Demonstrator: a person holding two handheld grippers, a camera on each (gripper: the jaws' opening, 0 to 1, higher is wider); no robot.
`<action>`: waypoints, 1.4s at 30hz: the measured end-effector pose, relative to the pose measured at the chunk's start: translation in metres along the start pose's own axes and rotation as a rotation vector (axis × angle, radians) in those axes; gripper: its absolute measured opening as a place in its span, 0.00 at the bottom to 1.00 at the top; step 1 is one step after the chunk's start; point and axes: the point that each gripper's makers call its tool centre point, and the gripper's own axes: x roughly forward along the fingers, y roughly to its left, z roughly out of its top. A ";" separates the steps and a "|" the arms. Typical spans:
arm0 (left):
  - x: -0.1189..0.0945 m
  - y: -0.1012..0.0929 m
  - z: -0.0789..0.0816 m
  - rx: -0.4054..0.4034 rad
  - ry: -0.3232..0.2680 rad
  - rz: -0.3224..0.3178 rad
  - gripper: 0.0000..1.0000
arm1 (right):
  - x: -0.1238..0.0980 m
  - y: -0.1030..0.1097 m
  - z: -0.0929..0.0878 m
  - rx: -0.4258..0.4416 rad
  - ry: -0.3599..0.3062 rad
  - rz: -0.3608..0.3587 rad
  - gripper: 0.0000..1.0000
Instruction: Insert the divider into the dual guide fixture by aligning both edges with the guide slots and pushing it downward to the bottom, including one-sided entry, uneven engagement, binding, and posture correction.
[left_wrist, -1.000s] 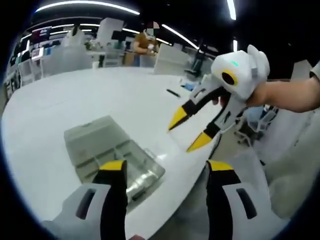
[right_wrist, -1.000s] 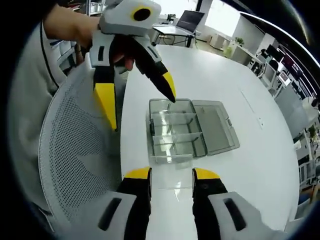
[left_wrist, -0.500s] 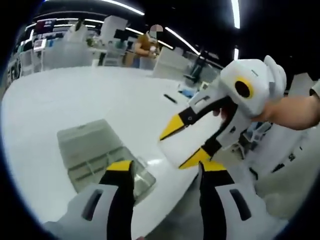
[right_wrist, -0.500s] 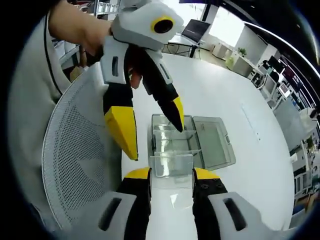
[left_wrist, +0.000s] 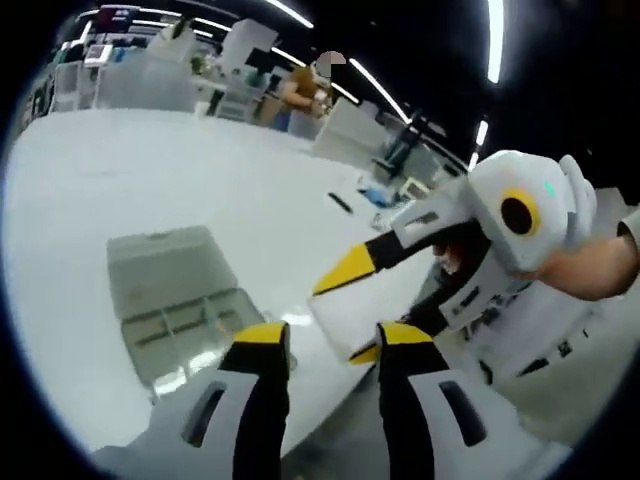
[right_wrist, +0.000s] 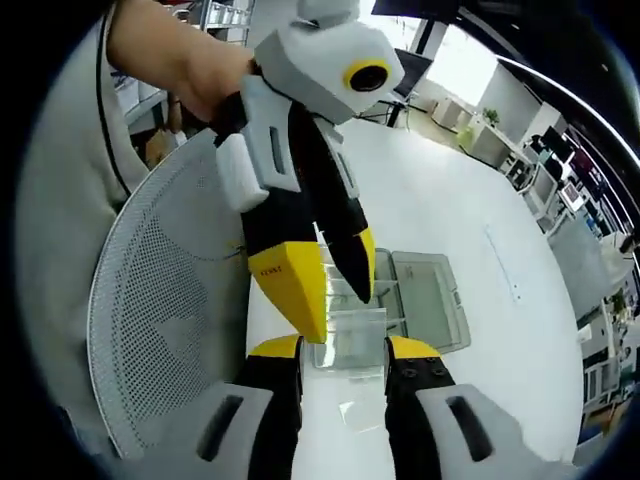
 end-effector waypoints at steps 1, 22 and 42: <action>0.000 0.000 0.000 -0.017 0.002 -0.001 0.28 | 0.000 0.000 0.001 -0.006 -0.001 -0.002 0.27; 0.001 0.002 -0.011 -0.201 0.031 -0.009 0.08 | 0.002 0.004 0.009 -0.053 -0.014 -0.023 0.27; 0.000 0.000 -0.018 -0.319 0.052 -0.039 0.00 | 0.003 0.010 0.013 -0.096 -0.007 -0.032 0.27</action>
